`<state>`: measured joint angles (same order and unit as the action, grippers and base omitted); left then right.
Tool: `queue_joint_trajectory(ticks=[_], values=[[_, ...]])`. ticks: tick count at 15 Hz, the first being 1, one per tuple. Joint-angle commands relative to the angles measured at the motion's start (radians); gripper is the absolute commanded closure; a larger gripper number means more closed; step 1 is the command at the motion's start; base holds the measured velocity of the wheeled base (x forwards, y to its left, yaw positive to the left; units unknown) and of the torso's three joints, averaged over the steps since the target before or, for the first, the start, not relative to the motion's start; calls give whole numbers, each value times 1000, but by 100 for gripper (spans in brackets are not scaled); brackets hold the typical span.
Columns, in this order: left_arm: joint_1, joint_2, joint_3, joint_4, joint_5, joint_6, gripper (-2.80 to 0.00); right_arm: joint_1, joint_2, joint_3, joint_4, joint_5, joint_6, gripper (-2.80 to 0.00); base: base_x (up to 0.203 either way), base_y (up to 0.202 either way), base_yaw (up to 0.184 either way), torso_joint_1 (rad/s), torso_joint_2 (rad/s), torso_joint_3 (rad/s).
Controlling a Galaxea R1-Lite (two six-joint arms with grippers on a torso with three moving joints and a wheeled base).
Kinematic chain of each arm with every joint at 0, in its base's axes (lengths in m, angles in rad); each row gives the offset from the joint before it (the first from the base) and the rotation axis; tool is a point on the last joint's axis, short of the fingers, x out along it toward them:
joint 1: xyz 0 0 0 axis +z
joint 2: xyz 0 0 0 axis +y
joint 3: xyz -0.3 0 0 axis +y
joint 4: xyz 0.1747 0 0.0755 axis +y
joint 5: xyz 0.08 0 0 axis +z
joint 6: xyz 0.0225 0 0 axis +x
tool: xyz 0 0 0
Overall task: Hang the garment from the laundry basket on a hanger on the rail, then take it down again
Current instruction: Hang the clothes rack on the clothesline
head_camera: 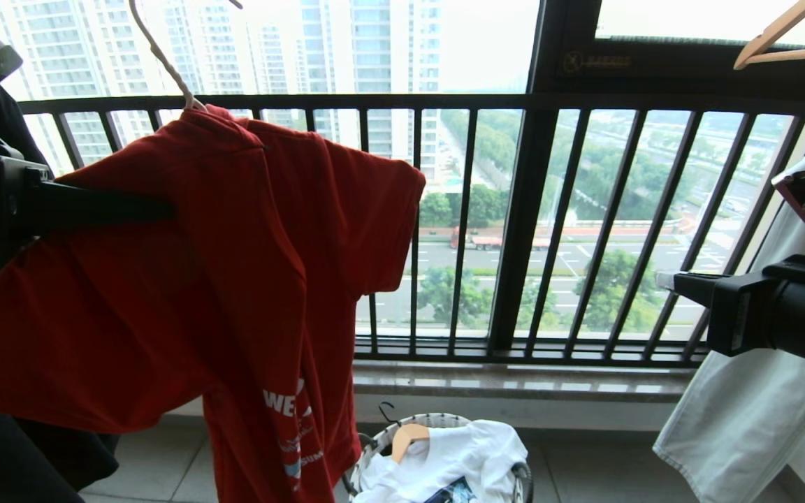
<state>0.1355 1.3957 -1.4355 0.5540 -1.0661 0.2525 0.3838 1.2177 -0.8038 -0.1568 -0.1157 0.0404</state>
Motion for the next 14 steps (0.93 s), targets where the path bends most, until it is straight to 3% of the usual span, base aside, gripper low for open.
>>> queue_joint_trajectory(ticks=[1, 3, 6, 8, 14], values=[[1, -70, 5, 4, -4, -25, 0, -1, 3, 2, -3, -1, 2, 0, 0, 0, 0, 180, -488, -300], [1, -107, 1, 1, -3, -88, 0, -20, -7, 4, -21, 1, 3, 0, 0, 0, 0, 198, -497, -304], [1, -140, 2, 1, -3, -109, 0, -26, -9, 12, -23, 1, 4, 0, 0, 0, 0, 211, -513, -301], [1, -169, 3, 1, -2, -165, 0, -26, 0, 9, -24, 5, -1, 0, 0, 0, 0, 224, -521, -306], [-2, -251, 26, 9, -6, -185, 0, -27, 2, 18, -23, 8, 3, 0, 0, 0, 0, 247, -562, -317]])
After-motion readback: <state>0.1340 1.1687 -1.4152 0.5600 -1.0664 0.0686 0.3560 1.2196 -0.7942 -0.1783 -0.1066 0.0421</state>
